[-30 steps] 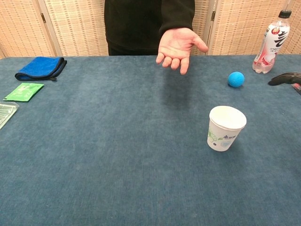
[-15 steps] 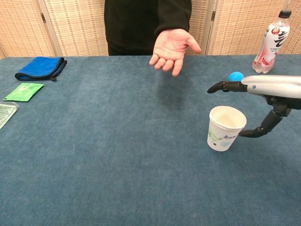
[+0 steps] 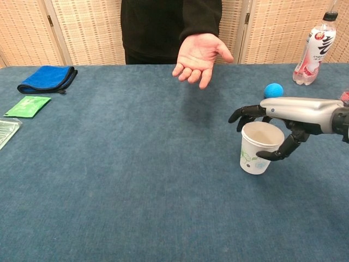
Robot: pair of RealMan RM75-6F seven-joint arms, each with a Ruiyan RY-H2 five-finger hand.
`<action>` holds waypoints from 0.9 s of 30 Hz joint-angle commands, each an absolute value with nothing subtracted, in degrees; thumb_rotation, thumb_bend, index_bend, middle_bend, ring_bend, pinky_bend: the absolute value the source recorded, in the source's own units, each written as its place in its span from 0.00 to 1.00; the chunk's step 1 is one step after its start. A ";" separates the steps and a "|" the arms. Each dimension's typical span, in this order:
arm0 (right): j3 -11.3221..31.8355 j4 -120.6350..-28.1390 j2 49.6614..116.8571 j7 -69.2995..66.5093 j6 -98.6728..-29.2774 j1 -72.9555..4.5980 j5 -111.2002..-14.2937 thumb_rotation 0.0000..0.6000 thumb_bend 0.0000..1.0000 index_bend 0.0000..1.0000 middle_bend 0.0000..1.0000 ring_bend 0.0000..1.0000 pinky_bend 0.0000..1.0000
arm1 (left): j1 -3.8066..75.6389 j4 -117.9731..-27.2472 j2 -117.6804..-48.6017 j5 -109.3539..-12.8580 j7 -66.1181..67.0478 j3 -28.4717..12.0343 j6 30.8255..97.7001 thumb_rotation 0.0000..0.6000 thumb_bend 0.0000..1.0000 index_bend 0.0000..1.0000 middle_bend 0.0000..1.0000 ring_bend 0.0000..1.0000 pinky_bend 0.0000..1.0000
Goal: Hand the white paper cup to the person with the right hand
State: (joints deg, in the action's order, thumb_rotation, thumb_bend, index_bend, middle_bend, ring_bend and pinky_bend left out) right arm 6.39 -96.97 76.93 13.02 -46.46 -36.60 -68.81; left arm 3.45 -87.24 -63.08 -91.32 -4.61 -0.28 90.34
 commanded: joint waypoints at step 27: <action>25.70 -108.59 73.89 33.94 -56.36 -57.58 -36.28 1.00 0.33 0.32 0.34 0.31 0.43 | 4.46 -86.90 -62.11 -89.63 -6.97 -0.99 87.58 1.00 0.27 0.07 0.00 0.00 0.17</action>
State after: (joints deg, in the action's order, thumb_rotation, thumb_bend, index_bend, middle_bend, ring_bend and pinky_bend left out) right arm 21.91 -114.38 70.40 29.91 -57.99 -50.40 -45.35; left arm 4.43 -86.99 -62.21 -89.77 -6.80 -0.90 87.65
